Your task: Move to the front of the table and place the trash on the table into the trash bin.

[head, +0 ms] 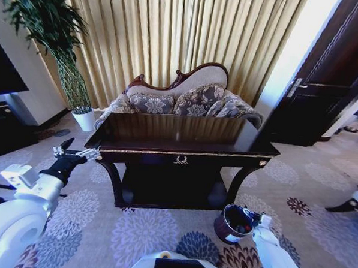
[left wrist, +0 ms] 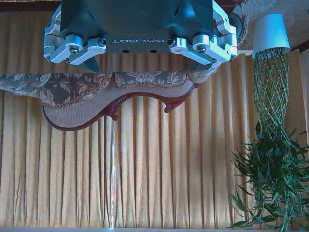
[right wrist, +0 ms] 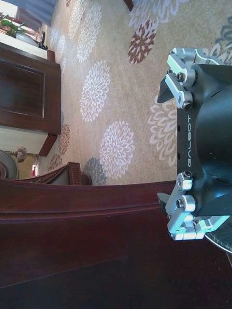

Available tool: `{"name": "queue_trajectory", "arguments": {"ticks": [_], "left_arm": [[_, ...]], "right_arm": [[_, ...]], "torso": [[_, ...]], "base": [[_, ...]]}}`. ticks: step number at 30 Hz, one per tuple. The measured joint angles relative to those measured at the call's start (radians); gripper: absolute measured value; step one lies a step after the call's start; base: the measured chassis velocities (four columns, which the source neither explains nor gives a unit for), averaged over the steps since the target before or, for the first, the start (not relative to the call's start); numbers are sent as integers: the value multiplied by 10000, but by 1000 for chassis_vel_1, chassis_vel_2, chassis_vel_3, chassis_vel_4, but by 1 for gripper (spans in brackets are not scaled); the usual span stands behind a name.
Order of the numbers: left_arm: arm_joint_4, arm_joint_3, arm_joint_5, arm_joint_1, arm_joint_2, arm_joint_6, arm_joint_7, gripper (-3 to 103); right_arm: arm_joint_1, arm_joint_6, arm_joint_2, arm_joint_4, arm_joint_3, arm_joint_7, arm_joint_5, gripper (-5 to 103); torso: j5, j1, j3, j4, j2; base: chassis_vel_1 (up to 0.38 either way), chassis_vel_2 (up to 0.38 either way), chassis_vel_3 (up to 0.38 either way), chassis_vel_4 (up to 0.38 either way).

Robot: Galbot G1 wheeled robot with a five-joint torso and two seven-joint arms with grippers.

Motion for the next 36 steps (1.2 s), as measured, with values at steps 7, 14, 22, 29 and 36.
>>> {"name": "queue_trajectory", "arguments": {"ticks": [7,14,22,29,36], "left_arm": [[-6,76,-6,-45,-109,-7,22,100],[-6,115,-4,-35,-152,-7,26,100],[-5,94,-44,-63,-403,-95,35,100],[-2,98,-30,-25,-612,-222,68,100],[-1,46,-23,-97,-547,-239,196,100]], "right_arm": [[-1421,-1393,-379,3777,74,-309,698,100],[-2194,-1930,-781,6872,538,-535,1613,100],[-4189,-2784,-1152,11793,2297,-1234,1981,100],[-4812,-3472,-1214,13617,2989,-1263,2255,100],[-4985,-4046,-1247,14812,3311,-1257,2303,100]], "torso": [[-2,0,-1,0,1],[-1,0,0,-1,0],[-2,0,-1,-4,1],[-3,-1,-1,1,1],[0,0,-1,0,1]], "base": [[0,0,0,0],[0,0,0,0],[0,0,0,0],[0,0,0,0],[0,0,0,0]]}}
